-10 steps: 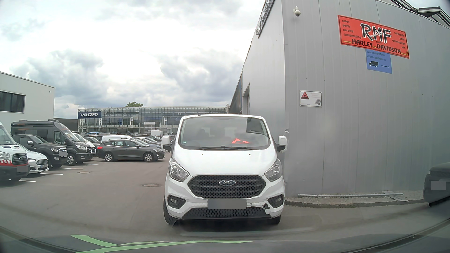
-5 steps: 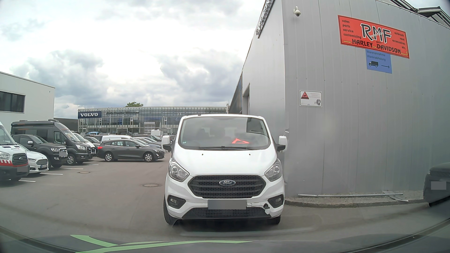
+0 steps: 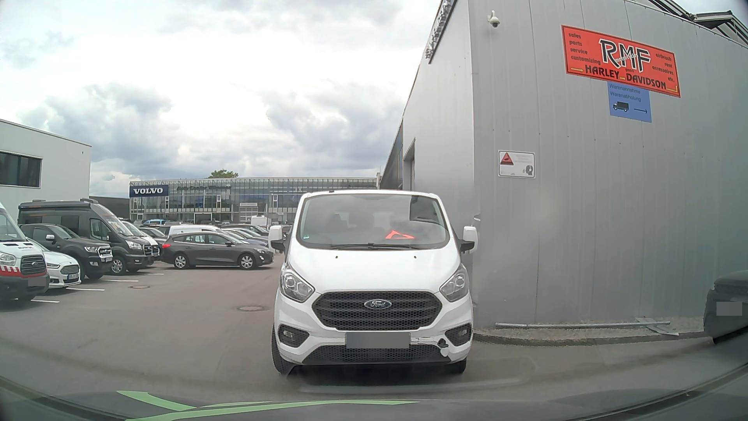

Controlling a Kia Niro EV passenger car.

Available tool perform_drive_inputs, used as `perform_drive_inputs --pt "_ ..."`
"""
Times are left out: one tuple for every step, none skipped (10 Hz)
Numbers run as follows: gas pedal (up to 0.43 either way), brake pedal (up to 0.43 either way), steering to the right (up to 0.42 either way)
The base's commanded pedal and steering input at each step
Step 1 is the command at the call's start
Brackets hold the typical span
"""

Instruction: Follow the waypoints while adhering to traffic rules and regulations

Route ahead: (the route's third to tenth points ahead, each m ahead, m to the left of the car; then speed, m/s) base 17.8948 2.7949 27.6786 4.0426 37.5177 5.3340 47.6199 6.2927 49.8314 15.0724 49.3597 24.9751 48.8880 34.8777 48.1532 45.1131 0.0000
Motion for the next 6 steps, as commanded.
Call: perform_drive_inputs --pt "0.0 0.457 -0.463" --pt "0.0 0.457 -0.462" --pt "0.0 0.457 -0.462" --pt "0.0 0.457 -0.462" --pt "0.0 0.457 -0.463" --pt "0.0 0.457 -0.462"
